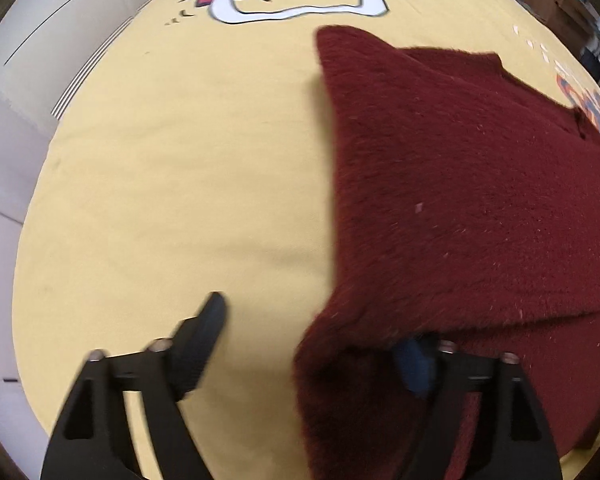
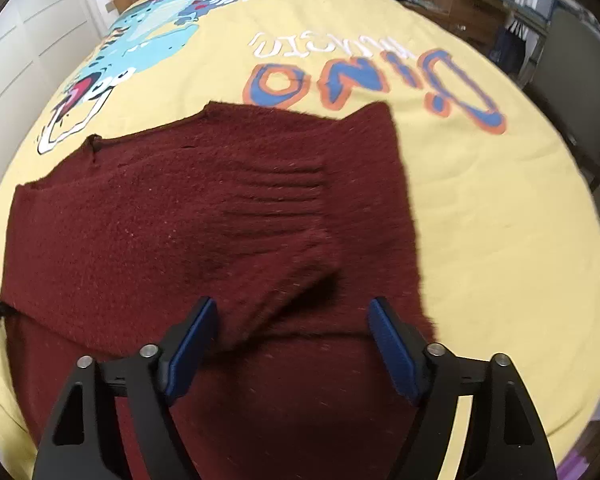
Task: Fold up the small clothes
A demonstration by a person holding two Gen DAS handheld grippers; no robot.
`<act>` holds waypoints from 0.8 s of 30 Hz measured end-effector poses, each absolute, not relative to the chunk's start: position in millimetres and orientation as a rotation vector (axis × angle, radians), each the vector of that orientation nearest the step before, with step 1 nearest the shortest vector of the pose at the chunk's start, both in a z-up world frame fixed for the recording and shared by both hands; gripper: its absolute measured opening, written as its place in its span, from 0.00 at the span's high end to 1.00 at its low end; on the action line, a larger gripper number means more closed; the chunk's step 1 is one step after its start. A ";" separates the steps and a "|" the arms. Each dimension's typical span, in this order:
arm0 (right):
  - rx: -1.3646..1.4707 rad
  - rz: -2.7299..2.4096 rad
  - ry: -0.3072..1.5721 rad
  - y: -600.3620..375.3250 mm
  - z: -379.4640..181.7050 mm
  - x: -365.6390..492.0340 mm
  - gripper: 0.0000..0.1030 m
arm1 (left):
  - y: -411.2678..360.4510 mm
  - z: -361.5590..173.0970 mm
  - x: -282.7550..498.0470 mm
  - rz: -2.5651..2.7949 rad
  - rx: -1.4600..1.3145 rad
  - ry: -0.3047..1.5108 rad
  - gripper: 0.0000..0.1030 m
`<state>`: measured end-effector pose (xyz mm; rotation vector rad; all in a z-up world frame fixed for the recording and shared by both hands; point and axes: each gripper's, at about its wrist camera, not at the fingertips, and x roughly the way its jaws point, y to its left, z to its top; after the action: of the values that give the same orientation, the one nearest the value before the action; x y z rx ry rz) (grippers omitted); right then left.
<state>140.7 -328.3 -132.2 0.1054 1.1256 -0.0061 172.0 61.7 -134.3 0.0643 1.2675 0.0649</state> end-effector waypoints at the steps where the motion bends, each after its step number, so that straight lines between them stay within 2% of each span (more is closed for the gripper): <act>1: 0.099 -0.005 1.116 -329.3 -127.9 138.7 0.17 | 65.7 -129.9 168.4 0.065 0.061 1.253 0.13; 3: 0.079 -0.002 1.105 -329.0 -120.0 134.8 0.09 | 65.6 -120.6 158.4 0.065 0.067 1.226 0.04; 5: 0.067 0.007 1.090 -325.5 -113.3 132.6 0.00 | 62.2 -106.9 149.7 0.059 0.076 1.185 0.01; 10: 0.031 0.051 1.050 -301.5 -96.2 133.0 0.00 | 37.2 -70.0 143.4 -0.007 0.059 1.109 0.01; 16: -0.030 0.089 1.058 -260.3 -99.3 146.3 0.00 | -7.2 -52.0 159.4 -0.115 0.068 1.044 0.01; 21: -0.067 0.122 1.099 -232.7 -131.5 157.0 0.00 | -46.9 -92.2 179.0 -0.103 0.096 1.052 0.01; 24: -0.084 0.130 1.126 -222.0 -155.5 159.7 0.00 | -55.6 -131.0 195.5 -0.087 0.161 1.126 0.01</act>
<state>159.7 -222.0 -155.5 -0.0843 1.1259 0.1298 195.5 -55.6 -131.0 0.1608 1.1264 -0.0866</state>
